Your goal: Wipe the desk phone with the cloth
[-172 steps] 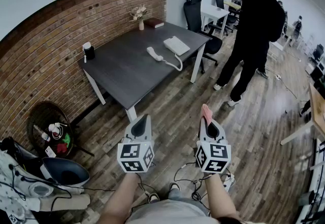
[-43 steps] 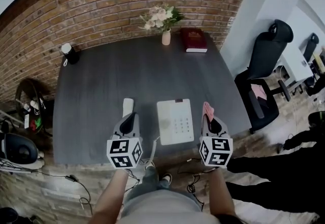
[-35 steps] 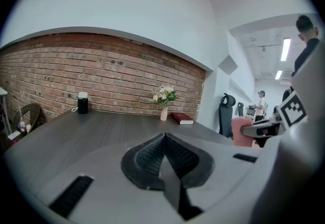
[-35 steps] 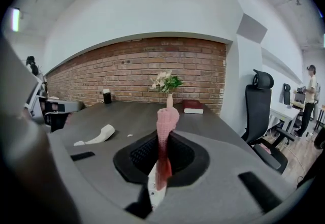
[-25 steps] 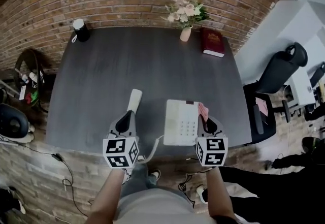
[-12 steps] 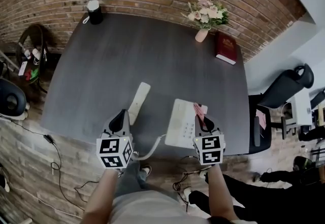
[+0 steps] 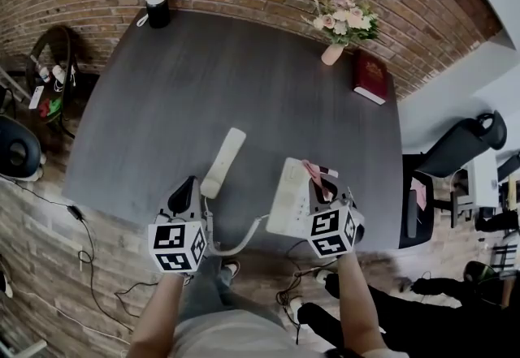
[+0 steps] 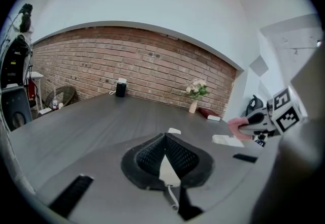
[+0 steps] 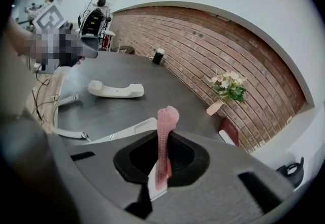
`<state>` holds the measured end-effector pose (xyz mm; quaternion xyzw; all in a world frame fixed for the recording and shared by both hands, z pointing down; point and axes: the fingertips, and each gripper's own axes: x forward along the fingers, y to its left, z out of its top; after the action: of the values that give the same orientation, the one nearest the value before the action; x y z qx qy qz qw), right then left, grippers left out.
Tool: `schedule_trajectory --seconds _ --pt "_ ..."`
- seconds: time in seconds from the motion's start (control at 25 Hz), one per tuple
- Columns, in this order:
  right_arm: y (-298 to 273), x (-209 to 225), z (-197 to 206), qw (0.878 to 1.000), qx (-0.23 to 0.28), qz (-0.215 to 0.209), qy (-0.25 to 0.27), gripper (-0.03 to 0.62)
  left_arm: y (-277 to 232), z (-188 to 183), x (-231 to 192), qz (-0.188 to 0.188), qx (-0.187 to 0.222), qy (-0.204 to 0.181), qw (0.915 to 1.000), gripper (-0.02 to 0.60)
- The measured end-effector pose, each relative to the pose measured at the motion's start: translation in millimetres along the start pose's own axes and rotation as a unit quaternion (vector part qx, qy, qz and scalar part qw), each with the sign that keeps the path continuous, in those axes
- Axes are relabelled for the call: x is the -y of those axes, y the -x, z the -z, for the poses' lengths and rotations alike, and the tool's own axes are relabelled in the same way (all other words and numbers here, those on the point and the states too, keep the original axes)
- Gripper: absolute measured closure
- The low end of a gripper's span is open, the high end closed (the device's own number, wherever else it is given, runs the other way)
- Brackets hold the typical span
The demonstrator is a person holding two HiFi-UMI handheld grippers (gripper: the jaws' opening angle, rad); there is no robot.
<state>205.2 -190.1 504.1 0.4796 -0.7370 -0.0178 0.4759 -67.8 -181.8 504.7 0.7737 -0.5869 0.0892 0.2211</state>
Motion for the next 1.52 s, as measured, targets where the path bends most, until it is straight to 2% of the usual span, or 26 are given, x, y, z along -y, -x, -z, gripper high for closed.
schedule_trajectory --seconds 0.28,0.56,1.08,1.52 --pt "-19 -5 1 0.993 -0.037 -0.003 0.111 0.571 -2 7 -13 -0.009 -0.010 -0.003 0.9999 0.577" --pt "-38 -12 5 0.983 -0.072 -0.004 0.170 0.569 -4 15 -18 -0.006 -0.025 -0.010 0.9996 0.577" --pt "-53 -23 10 0.972 -0.115 -0.004 0.204 0.570 -4 18 -26 -0.010 -0.030 -0.005 0.9995 0.577" --pt "-50 -36 14 0.969 -0.130 -0.018 0.207 0.571 -2 20 -30 -0.009 -0.031 -0.002 0.9995 0.577"
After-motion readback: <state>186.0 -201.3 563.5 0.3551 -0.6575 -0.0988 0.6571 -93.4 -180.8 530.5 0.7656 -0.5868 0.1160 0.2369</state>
